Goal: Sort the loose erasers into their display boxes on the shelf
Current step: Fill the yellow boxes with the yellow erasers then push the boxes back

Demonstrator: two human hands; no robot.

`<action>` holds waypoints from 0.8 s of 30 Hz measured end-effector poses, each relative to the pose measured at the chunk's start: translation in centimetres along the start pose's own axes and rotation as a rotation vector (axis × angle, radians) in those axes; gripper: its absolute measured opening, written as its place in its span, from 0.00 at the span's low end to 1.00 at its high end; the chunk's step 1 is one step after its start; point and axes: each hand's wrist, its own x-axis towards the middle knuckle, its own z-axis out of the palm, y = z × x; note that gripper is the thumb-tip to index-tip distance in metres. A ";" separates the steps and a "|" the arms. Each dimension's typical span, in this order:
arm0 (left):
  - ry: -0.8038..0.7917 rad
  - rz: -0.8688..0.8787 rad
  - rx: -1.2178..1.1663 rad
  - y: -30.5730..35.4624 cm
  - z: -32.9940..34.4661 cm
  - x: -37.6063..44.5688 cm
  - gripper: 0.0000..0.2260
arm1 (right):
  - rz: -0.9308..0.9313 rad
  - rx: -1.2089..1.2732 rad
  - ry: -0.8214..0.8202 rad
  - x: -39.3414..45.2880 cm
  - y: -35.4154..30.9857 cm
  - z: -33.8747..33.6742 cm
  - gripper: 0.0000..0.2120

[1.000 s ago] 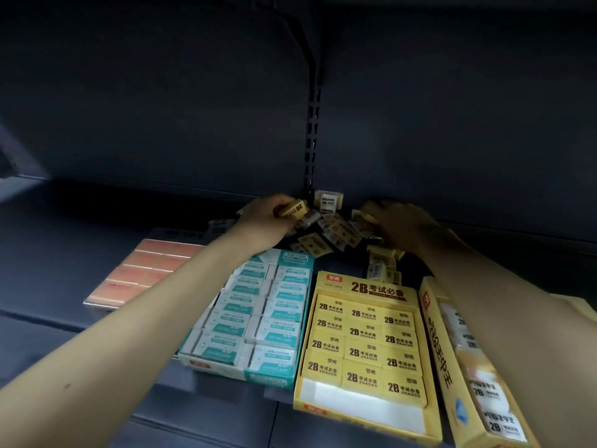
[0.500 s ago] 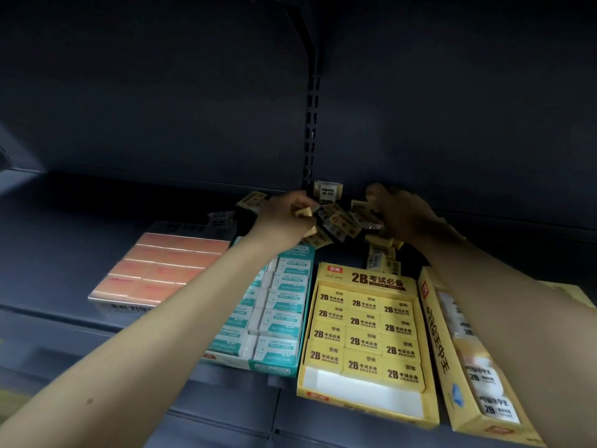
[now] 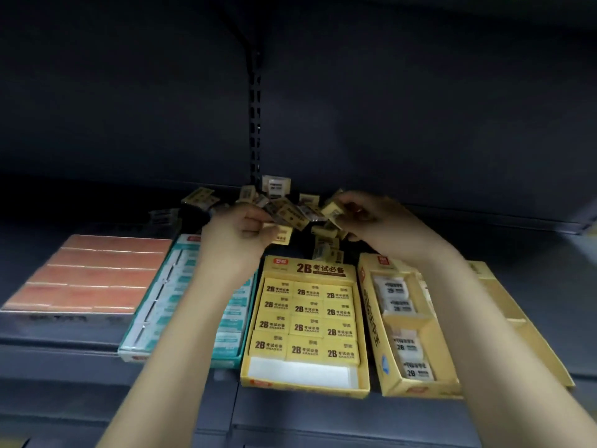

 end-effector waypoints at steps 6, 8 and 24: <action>-0.061 -0.012 -0.078 -0.2 0.0 -2.2 0.07 | 0.046 0.099 0.015 -4.1 -0.9 0.9 0.09; -0.098 -0.017 -0.052 -0.2 -0.3 -2.7 0.08 | 0.012 0.025 0.048 -4.9 -1.1 1.6 0.05; -0.207 -0.111 -0.030 -0.9 -1.0 -4.8 0.18 | 0.007 -0.305 -0.069 -7.0 -2.4 5.3 0.17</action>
